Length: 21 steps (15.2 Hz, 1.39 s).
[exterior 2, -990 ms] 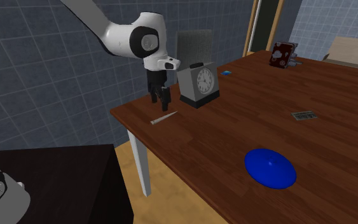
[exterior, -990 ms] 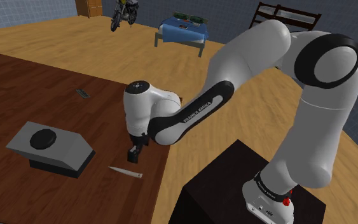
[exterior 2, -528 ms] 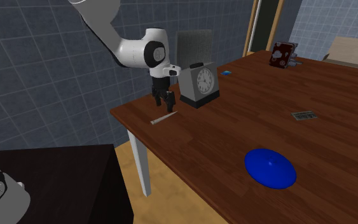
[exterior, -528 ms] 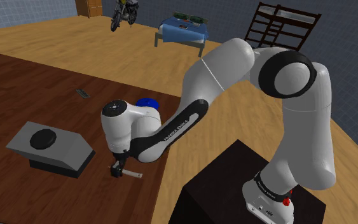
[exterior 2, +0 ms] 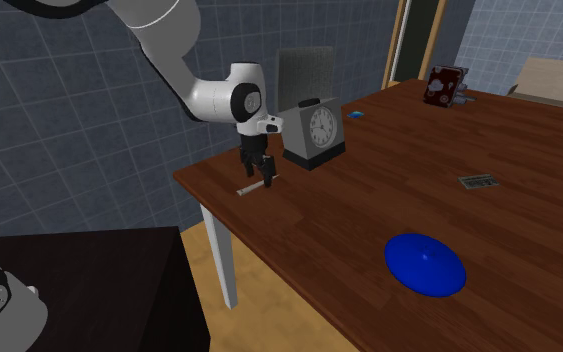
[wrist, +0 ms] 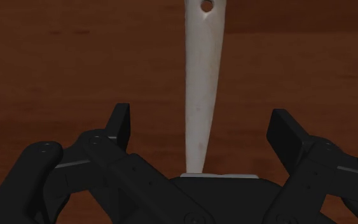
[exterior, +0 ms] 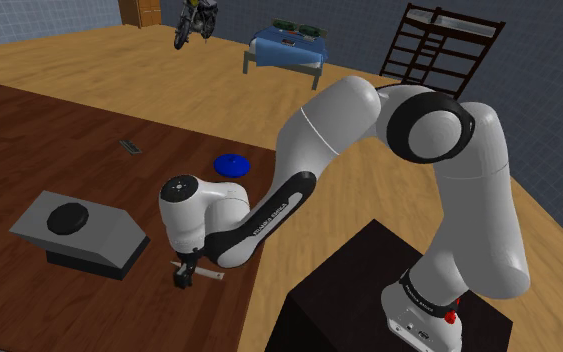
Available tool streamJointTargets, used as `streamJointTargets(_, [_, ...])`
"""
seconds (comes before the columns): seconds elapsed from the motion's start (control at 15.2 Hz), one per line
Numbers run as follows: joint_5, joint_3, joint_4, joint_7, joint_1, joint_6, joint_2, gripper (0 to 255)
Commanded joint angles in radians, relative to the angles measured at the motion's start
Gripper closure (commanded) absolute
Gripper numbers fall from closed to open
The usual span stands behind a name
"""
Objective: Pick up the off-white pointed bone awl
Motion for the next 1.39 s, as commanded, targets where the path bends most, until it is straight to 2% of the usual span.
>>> streamJointTargets(0.0, [-0.002,-0.002,0.001,0.001,0.001,0.004,0.004,0])
streamJointTargets(0.07, [-0.002,-0.002,0.001,0.001,0.001,0.004,0.004,255])
streamJointTargets(0.66, [-0.002,-0.002,0.001,0.001,0.001,0.004,0.004,255])
streamJointTargets(1.32, [0.050,0.040,-0.017,-0.039,-0.029,-0.078,-0.099,255])
